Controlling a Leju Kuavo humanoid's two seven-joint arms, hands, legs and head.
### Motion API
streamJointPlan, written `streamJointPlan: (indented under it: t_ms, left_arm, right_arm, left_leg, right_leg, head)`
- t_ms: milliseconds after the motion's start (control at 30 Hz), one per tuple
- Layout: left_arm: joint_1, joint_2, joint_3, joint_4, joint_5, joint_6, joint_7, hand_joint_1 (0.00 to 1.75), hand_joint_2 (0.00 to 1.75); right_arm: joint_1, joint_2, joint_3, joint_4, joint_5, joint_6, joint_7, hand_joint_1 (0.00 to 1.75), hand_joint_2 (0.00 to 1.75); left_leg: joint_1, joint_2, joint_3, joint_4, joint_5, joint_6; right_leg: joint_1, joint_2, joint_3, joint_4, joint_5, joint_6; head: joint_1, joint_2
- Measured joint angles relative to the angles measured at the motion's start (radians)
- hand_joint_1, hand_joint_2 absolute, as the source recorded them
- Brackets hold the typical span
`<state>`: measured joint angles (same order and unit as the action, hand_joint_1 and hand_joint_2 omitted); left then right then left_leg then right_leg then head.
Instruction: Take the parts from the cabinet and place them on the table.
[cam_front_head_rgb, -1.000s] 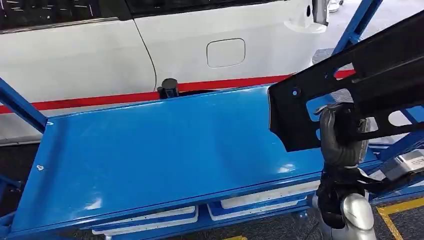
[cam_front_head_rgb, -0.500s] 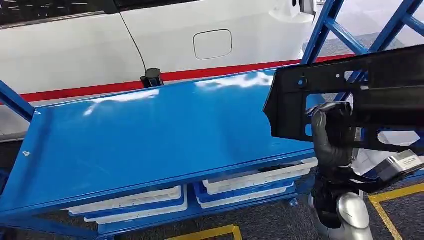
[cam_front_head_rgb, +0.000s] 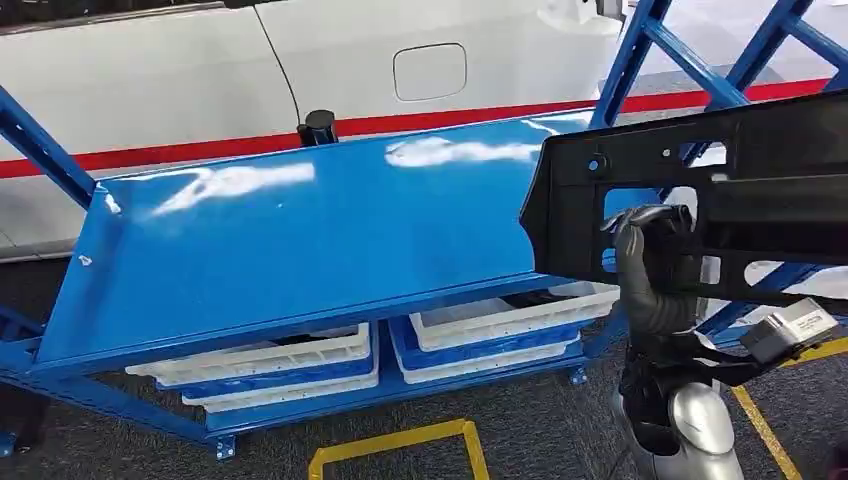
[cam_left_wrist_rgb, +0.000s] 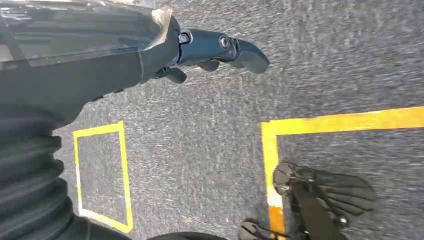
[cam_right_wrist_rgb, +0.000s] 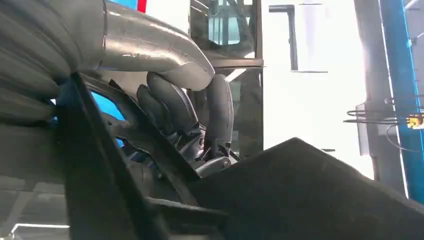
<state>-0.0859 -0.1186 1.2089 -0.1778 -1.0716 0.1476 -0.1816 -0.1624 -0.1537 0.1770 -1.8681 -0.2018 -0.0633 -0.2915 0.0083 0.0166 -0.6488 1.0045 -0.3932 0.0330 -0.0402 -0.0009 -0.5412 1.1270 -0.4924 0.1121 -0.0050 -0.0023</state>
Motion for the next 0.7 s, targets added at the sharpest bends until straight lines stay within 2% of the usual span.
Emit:
streamJointPlan:
  t_ms: [33,67,100,133,167,200,233,267,300,333,367,400,433,467,500,533,567,600,667,700]
  left_arm:
    - [0.0,0.005,0.0,-0.002,0.001,0.002,0.001,0.0,1.75]
    - [0.0,0.004,0.0,0.0,0.001,0.003,0.002,0.0,1.75]
    - [0.001,0.005,0.001,0.0,0.002,0.003,0.002,0.0,1.75]
    - [0.002,0.005,0.002,0.0,0.002,0.004,0.003,0.0,1.75]
    - [0.004,0.006,0.004,0.0,0.002,0.005,0.003,0.0,1.75]
    - [0.005,0.007,0.006,0.0,0.003,0.006,0.003,0.0,1.75]
    - [0.005,0.007,0.007,0.0,0.003,0.006,0.004,0.0,1.75]
    - [0.006,0.006,0.008,0.0,0.003,0.006,0.004,0.0,1.75]
    - [0.006,0.006,0.008,0.0,0.003,0.006,0.004,0.0,1.75]
    - [0.006,0.006,0.008,0.0,0.003,0.006,0.004,0.0,1.75]
    - [0.006,0.006,0.008,0.0,0.003,0.006,0.004,0.0,1.75]
    - [0.006,0.006,0.008,0.0,0.003,0.006,0.005,0.0,1.75]
    - [0.006,0.006,0.008,0.0,0.003,0.006,0.005,0.0,1.75]
    - [0.006,0.007,0.008,0.0,0.003,0.006,0.006,0.0,1.75]
    - [0.005,0.007,0.008,0.0,0.003,0.006,0.008,0.0,1.75]
    - [0.004,0.008,0.008,0.0,0.002,0.006,0.008,0.0,1.75]
    - [0.003,0.01,0.008,0.0,0.0,0.006,0.009,0.0,1.75]
    - [0.003,0.01,0.008,0.0,-0.003,0.006,0.009,0.0,1.75]
    - [0.004,0.011,0.008,0.0,-0.004,0.005,0.012,0.0,1.75]
    - [0.003,0.012,0.008,0.0,-0.004,0.003,0.012,0.0,1.75]
  right_arm:
    - [-0.003,0.0,0.001,0.003,-0.004,0.001,-0.001,1.75,1.75]
    - [-0.004,-0.003,0.002,0.003,-0.005,0.003,-0.003,1.75,1.75]
    - [-0.004,-0.004,0.002,0.005,-0.008,0.003,-0.003,1.75,1.75]
    - [-0.004,-0.005,0.003,0.008,-0.011,0.004,-0.006,1.75,1.75]
    - [-0.005,-0.005,0.003,0.011,-0.014,0.004,-0.009,1.75,1.75]
    - [-0.007,-0.006,0.004,0.014,-0.016,0.005,-0.011,1.75,1.75]
    - [-0.006,-0.006,0.005,0.015,-0.02,0.005,-0.012,1.75,1.75]
    - [-0.007,-0.007,0.006,0.015,-0.022,0.005,-0.014,1.75,1.75]
    - [-0.006,-0.007,0.007,0.015,-0.024,0.006,-0.016,1.75,1.75]
    - [-0.006,-0.007,0.009,0.016,-0.028,0.007,-0.018,1.75,1.75]
    - [-0.005,-0.008,0.011,0.018,-0.03,0.008,-0.018,1.75,1.75]
    - [-0.003,-0.009,0.013,0.019,-0.031,0.008,-0.019,1.75,1.75]
    - [-0.001,-0.011,0.013,0.02,-0.032,0.008,-0.021,1.75,1.75]
    - [-0.001,-0.013,0.014,0.02,-0.035,0.008,-0.022,1.75,1.75]
    - [-0.001,-0.013,0.014,0.02,-0.037,0.008,-0.025,1.75,1.75]
    - [-0.001,-0.014,0.014,0.02,-0.038,0.008,-0.027,1.75,1.75]
    - [-0.002,-0.014,0.014,0.02,-0.04,0.008,-0.03,1.75,1.75]
    - [-0.001,-0.016,0.014,0.02,-0.042,0.008,-0.03,1.75,1.75]
    - [0.0,-0.017,0.015,0.02,-0.053,0.008,-0.034,1.75,1.75]
    - [0.001,-0.018,0.015,0.02,-0.06,0.008,-0.035,1.75,1.75]
  left_leg:
    - [-0.004,-0.001,-0.015,0.01,0.004,-0.008]
    - [-0.006,-0.002,-0.02,0.02,0.009,-0.013]
    - [-0.008,-0.004,-0.02,0.021,0.018,-0.015]
    - [-0.006,-0.006,-0.02,0.015,0.027,-0.015]
    - [-0.004,-0.006,-0.022,0.014,0.035,-0.017]
    - [0.0,-0.008,-0.031,0.02,0.022,-0.022]
    - [0.001,-0.009,-0.041,0.046,-0.03,-0.027]
    - [0.002,-0.012,-0.058,0.105,-0.097,-0.031]
    - [0.002,-0.013,-0.079,0.185,-0.156,-0.034]
    - [0.002,-0.014,-0.097,0.264,-0.196,-0.036]
    - [0.002,-0.015,-0.103,0.317,-0.206,-0.035]
    - [0.002,-0.015,-0.091,0.328,-0.193,-0.032]
    - [0.002,-0.015,-0.057,0.298,-0.163,-0.027]
    - [0.001,-0.015,0.002,0.224,-0.127,-0.018]
    - [-0.002,-0.02,0.072,0.129,-0.109,-0.006]
    - [-0.006,-0.027,0.134,0.044,-0.124,0.005]
    - [-0.008,-0.025,0.162,-0.007,-0.139,0.007]
    - [-0.012,-0.025,0.155,-0.003,-0.136,0.002]
    - [-0.022,-0.024,0.15,-0.006,-0.125,0.01]
    - [-0.016,-0.02,0.14,-0.023,-0.106,0.016]
  right_leg:
    - [0.006,0.001,0.053,-0.076,-0.053,-0.003]
    - [0.012,0.005,0.066,-0.112,-0.069,-0.023]
    - [0.01,0.003,0.051,-0.108,-0.067,-0.029]
    - [0.013,0.003,0.05,-0.103,-0.063,-0.038]
    - [0.011,0.001,0.043,-0.103,-0.056,-0.049]
    - [0.005,-0.001,0.034,-0.104,-0.046,-0.066]
    - [0.007,-0.002,0.028,-0.104,-0.036,-0.081]
    - [0.008,-0.002,0.016,-0.104,-0.024,-0.093]
    - [0.01,-0.002,0.002,-0.103,-0.012,-0.096]
    - [0.012,-0.002,-0.012,-0.103,-0.002,-0.097]
    - [0.014,-0.002,-0.024,-0.102,0.008,-0.097]
    - [0.015,-0.002,-0.035,-0.102,0.015,-0.095]
    - [0.018,-0.002,-0.046,-0.102,0.024,-0.094]
    - [0.019,-0.001,-0.055,-0.102,0.032,-0.092]
    - [0.02,0.0,-0.061,-0.102,0.04,-0.089]
    - [0.019,0.0,-0.063,-0.102,0.046,-0.087]
    - [0.028,0.0,-0.067,-0.102,0.051,-0.079]
    - [0.022,-0.002,-0.068,-0.104,0.059,-0.067]
    - [0.015,-0.002,-0.069,-0.109,0.074,-0.053]
    - [0.018,-0.003,-0.074,-0.107,0.074,-0.048]
  head:
    - [0.003,0.0]
    - [0.004,0.0]
    - [0.005,0.0]
    - [0.0,0.0]
    - [0.001,0.0]
    - [-0.001,0.0]
    - [-0.003,0.0]
    - [-0.003,0.0]
    - [-0.004,0.0]
    - [-0.004,0.0]
    - [-0.004,0.0]
    - [-0.005,0.0]
    - [-0.004,0.0]
    - [-0.005,0.0]
    - [-0.004,0.0]
    - [-0.004,0.0]
    - [-0.003,0.0]
    - [-0.002,0.0]
    - [-0.006,0.0]
    - [-0.005,0.0]
